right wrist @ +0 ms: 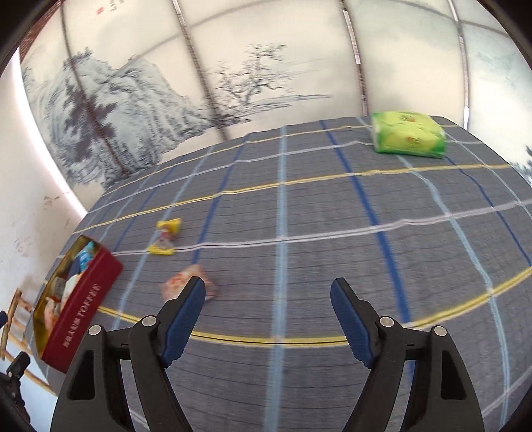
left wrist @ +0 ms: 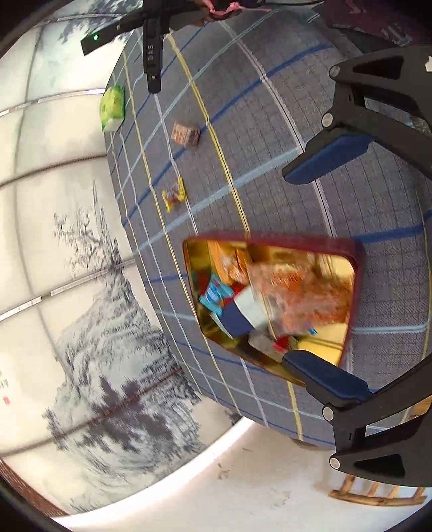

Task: Organize snacks
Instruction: 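Open the right gripper to drop the packet and withdraw, then grasp the yellow-wrapped candy on the table with the left gripper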

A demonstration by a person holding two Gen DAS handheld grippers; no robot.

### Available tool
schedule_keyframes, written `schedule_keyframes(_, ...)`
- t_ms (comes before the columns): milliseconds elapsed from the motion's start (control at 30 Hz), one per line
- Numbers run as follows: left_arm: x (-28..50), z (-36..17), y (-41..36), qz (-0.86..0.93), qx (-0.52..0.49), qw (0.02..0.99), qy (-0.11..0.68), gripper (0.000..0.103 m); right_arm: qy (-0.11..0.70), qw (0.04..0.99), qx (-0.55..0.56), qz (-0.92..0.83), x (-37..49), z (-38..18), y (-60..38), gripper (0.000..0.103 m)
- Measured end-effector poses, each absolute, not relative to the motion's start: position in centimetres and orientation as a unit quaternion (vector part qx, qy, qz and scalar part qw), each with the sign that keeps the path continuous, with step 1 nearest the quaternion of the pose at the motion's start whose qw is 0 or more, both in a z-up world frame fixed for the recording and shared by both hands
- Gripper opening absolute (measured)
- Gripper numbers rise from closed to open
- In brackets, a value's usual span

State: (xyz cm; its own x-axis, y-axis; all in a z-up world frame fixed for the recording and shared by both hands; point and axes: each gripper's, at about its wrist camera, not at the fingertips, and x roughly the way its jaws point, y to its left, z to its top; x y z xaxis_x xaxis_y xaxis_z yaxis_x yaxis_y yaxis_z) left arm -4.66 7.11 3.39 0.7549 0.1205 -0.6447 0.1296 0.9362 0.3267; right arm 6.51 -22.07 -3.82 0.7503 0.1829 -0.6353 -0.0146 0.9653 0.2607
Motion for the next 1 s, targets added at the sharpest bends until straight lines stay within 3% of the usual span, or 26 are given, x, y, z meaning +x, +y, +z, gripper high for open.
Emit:
schedule_keyframes(267,0.8,4.3,2.4,-0.081,0.179,0.904,0.381,0.1,0.36,0.918,0.16,0.052,6.3,-6.5,-24.9,0.082)
schedule_keyframes(567,13.6,4.3,-1.1,-0.126,0.12,0.883,0.437,0.099,0.348,0.919,0.164,0.079,6.2,-6.5,-24.6,0.086)
schedule_keyframes(733,20.1,1.4,-3.1,-0.115,0.137,0.86,0.478,0.091,0.34,0.917,0.186,0.094,5.9,-6.6,-25.1,0.086)
schedule_keyframes(1000,25.7,-3.8,-2.4,-0.09,0.093,0.821,0.556,0.061,0.336,0.917,0.183,0.113,5.9,-6.4,-24.8,0.087)
